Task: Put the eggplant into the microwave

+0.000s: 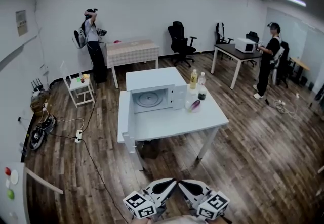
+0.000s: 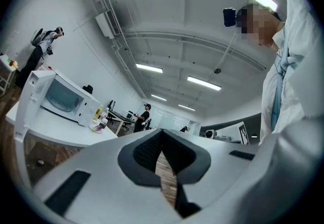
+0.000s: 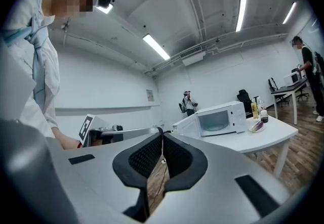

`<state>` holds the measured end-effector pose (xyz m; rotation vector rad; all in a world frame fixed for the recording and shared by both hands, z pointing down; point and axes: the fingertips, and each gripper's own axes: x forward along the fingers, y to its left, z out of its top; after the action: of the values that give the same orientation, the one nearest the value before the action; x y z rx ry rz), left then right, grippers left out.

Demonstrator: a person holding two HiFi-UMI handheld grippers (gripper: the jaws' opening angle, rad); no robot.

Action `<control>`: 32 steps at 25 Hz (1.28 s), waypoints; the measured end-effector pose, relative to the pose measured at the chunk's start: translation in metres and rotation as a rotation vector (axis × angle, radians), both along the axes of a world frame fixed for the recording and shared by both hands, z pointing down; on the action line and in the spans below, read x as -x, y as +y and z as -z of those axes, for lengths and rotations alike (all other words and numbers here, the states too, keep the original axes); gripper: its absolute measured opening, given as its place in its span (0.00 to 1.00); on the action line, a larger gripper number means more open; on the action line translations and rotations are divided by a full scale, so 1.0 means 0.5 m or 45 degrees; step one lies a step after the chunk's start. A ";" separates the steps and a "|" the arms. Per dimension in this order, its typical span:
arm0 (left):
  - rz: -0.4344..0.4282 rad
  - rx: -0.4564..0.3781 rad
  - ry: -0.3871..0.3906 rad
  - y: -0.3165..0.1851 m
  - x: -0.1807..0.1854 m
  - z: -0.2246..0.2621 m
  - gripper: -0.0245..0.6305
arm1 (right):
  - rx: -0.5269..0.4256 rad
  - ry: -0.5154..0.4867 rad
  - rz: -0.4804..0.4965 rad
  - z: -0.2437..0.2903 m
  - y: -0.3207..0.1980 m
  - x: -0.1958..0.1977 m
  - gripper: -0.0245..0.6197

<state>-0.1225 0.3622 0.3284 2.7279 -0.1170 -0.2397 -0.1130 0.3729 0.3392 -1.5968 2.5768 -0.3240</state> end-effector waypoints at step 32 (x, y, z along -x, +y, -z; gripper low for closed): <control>0.106 0.091 0.035 -0.275 -0.144 -0.034 0.04 | 0.109 0.032 0.159 -0.061 -0.275 -0.135 0.09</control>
<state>-0.0503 0.2248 0.3455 2.6509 -0.2278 -0.2906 -0.0454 0.2357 0.3698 -1.4774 2.7235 -0.4328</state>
